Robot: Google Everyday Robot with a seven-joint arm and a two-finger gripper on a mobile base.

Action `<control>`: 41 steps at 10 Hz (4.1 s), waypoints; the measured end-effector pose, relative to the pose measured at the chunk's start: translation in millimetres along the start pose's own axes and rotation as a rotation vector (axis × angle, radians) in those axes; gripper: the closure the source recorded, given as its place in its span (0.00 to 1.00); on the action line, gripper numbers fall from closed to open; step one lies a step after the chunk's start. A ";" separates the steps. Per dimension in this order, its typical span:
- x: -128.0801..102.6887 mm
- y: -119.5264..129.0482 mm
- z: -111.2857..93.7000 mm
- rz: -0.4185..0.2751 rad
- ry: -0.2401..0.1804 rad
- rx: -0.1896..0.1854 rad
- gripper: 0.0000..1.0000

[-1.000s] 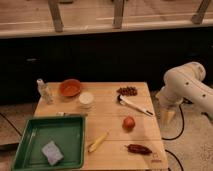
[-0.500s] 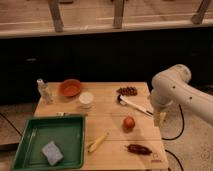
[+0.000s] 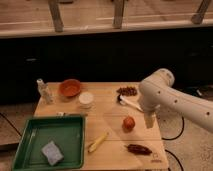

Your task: Place apple in paper cup

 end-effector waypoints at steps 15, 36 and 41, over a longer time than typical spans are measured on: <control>-44.0 -5.4 80.9 -0.265 -0.070 -0.023 0.20; -61.9 2.0 132.1 -0.359 -0.181 -0.096 0.28; -65.3 6.3 135.2 -0.363 -0.188 -0.106 0.45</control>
